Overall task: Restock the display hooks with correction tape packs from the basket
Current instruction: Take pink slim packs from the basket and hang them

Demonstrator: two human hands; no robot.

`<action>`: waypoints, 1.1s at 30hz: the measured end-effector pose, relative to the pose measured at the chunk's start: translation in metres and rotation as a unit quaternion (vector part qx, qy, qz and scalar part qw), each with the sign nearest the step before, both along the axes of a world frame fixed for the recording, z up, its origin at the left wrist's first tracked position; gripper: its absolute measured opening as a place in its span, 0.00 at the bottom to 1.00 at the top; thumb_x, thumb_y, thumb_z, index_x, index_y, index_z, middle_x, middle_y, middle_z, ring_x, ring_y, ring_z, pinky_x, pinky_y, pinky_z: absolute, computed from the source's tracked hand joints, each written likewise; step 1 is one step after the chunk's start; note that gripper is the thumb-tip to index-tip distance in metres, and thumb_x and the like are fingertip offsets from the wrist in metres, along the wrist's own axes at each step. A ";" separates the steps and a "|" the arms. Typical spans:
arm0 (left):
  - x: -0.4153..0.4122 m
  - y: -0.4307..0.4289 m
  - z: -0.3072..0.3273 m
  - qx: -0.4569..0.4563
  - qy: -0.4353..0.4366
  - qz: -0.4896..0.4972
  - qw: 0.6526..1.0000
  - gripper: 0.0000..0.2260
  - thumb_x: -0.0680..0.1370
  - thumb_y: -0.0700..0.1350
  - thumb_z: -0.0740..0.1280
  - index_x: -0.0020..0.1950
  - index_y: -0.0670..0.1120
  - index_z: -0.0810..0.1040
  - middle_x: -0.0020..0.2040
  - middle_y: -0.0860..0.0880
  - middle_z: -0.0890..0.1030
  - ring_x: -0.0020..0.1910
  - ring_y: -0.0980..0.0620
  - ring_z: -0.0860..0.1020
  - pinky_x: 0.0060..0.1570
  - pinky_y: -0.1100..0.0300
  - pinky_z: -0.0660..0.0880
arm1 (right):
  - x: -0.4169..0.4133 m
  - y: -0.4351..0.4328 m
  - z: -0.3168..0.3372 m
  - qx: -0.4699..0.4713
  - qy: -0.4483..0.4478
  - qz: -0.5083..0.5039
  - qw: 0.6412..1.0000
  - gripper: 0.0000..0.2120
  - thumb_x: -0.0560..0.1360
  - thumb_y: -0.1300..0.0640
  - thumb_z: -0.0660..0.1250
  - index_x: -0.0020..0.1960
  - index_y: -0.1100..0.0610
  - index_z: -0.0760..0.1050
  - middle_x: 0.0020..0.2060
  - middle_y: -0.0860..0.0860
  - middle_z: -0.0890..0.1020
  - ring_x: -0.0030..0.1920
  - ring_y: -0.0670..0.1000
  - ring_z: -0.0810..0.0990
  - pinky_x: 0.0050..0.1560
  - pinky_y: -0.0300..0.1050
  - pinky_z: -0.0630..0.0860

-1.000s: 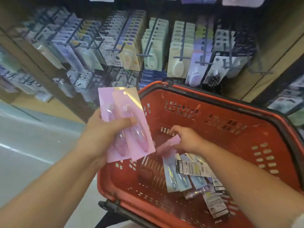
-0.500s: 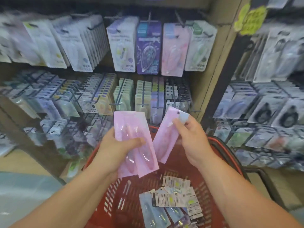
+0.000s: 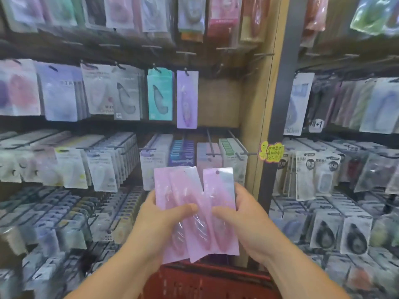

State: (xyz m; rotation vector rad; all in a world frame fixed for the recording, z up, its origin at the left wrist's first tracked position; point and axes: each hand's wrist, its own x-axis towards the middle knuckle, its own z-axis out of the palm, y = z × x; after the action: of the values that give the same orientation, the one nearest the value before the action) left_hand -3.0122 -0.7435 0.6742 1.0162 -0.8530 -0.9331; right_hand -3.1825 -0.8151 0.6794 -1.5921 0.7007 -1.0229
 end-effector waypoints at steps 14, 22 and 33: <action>0.043 -0.032 0.122 -0.123 -0.035 0.046 0.991 0.20 0.72 0.33 0.78 0.61 0.42 0.79 0.52 0.37 0.85 0.34 0.47 0.84 0.21 0.58 0.75 | 0.038 -0.078 0.165 -0.192 -0.096 -0.150 0.965 0.11 0.80 0.44 0.70 0.56 0.50 0.78 0.43 0.43 0.85 0.42 0.44 0.85 0.38 0.37 0.79; 0.050 -0.044 0.131 -0.125 -0.023 0.046 0.991 0.20 0.73 0.33 0.77 0.63 0.42 0.79 0.52 0.39 0.85 0.44 0.41 0.85 0.26 0.53 0.78 | 0.061 -0.118 0.157 -0.157 -0.062 -0.237 0.957 0.19 0.79 0.37 0.65 0.51 0.54 0.76 0.43 0.49 0.80 0.40 0.48 0.78 0.37 0.41 0.74; 0.056 -0.043 0.135 -0.127 -0.008 0.041 0.991 0.19 0.73 0.33 0.74 0.64 0.38 0.78 0.46 0.37 0.83 0.19 0.53 0.77 0.20 0.56 0.74 | 0.086 -0.181 0.179 -0.070 0.065 -0.258 0.961 0.23 0.81 0.36 0.61 0.59 0.56 0.76 0.50 0.52 0.79 0.45 0.51 0.77 0.39 0.42 0.70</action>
State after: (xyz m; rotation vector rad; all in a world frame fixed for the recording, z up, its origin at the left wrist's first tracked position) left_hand -2.9566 -0.7860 0.8088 0.8322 -0.9111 -0.7258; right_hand -3.0961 -0.9961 0.8582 -1.6468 1.1987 -1.3756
